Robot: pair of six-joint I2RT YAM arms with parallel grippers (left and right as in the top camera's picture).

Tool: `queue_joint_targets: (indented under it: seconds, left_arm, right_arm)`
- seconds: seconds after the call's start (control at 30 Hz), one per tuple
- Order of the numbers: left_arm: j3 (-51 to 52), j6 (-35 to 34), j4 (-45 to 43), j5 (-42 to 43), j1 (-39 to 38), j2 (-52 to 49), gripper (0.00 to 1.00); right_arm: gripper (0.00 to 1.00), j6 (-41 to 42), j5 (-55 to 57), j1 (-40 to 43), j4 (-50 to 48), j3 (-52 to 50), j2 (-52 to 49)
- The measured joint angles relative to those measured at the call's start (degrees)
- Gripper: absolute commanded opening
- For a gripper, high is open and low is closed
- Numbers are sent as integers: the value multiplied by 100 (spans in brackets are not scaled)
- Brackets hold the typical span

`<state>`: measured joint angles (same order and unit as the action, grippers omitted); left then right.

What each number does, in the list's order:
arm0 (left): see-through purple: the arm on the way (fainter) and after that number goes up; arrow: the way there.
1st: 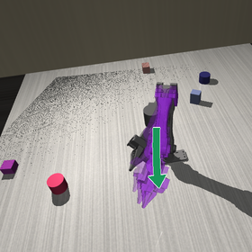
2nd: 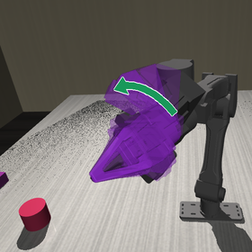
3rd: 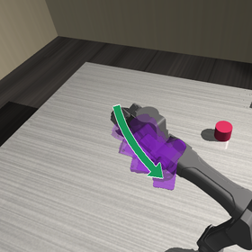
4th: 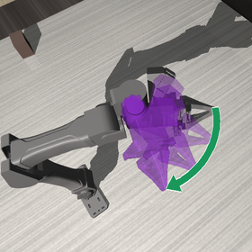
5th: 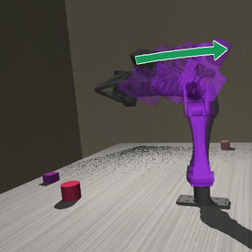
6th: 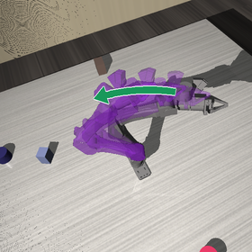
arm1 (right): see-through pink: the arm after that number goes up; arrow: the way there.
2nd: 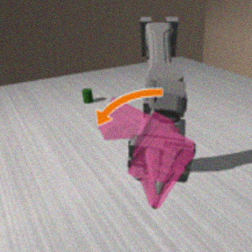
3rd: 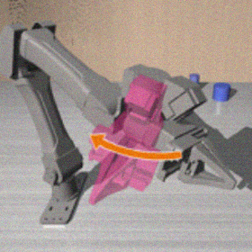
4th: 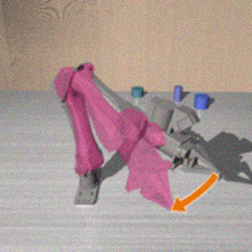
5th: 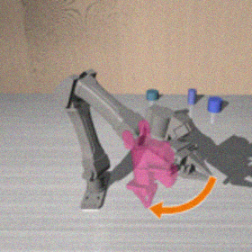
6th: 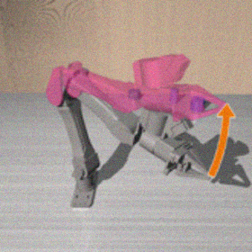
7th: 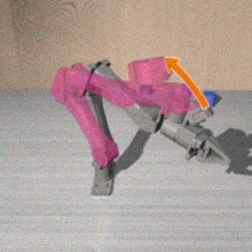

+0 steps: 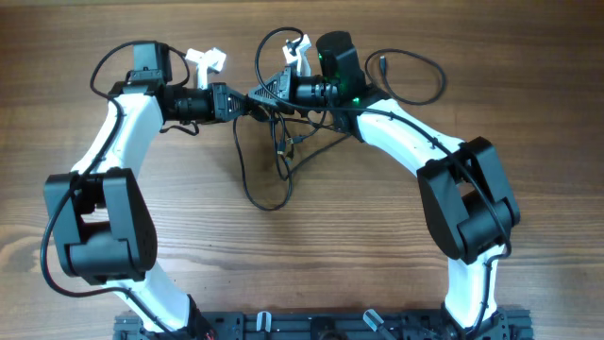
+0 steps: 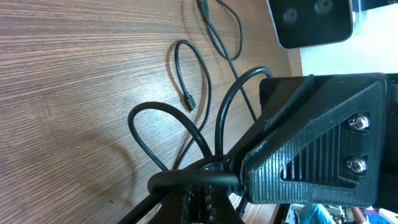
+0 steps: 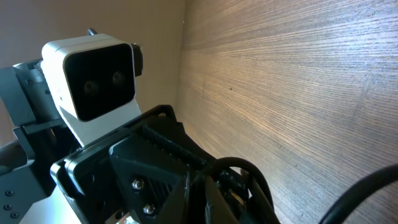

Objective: Untangle cables

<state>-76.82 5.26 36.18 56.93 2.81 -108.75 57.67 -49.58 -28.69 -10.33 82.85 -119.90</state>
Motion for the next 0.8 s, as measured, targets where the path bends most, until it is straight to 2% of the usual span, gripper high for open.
queue_joint_targets:
  seconds: [0.23, 0.37, 0.47, 0.53, 0.6, 0.67, 0.8]
  left_arm:
    - [-9, -2, -52, -81, -76, 0, 7]
    - [-9, 4, -74, -94, -83, 0, 20]
    - [-11, -2, -61, -170, -105, 0, 38]
    - [-9, 17, -26, -155, -129, 2, 43]
    - [-4, 2, 7, -155, -236, 4, 43]
    - [-2, 4, 17, -170, -275, 4, 44]
    - [2, 7, 24, -195, -280, 4, 49]
  right_arm:
    - [4, 94, -33, 26, -33, -2, -2]
    - [4, 129, -39, 26, -138, -22, -4]
    - [4, 151, -57, 24, -205, -22, -4]
    - [4, 166, -39, 31, -229, -22, -4]
    - [6, 170, -33, 22, -304, -22, -7]
    - [11, 170, -39, 24, -306, -22, -7]
    - [14, 216, -55, 24, -328, -22, -7]
